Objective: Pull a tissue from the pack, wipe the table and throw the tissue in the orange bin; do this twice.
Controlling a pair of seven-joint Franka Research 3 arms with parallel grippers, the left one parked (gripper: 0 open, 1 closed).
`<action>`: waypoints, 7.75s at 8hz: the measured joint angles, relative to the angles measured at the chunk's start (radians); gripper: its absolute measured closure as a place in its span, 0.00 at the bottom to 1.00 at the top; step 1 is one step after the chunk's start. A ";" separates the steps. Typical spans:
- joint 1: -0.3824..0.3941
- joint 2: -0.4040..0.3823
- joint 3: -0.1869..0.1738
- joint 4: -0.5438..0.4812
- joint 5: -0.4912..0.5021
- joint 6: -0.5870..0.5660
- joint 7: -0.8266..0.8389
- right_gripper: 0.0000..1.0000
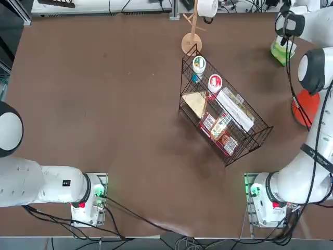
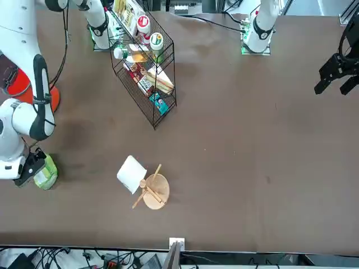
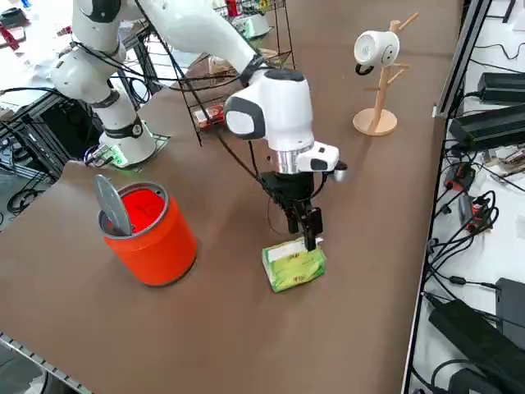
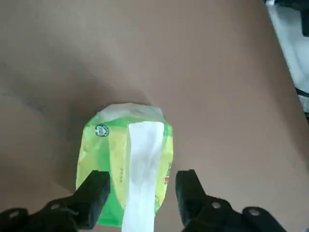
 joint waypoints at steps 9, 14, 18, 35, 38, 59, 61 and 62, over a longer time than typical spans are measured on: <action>-0.026 0.021 0.015 0.000 0.012 -0.049 -0.057 0.64; -0.026 -0.050 0.016 0.029 0.023 -0.147 -0.073 0.99; -0.004 -0.222 0.023 0.039 0.107 -0.385 0.071 0.99; 0.456 -0.532 0.038 -0.506 0.112 -0.394 1.019 0.99; 0.473 -0.501 0.038 -0.542 0.113 -0.351 1.022 0.99; 0.532 -0.319 0.036 -0.662 0.112 -0.064 1.055 0.99; 0.535 -0.322 0.034 -0.670 0.111 -0.054 1.055 0.99; 0.536 -0.324 0.033 -0.674 0.111 -0.049 1.055 0.99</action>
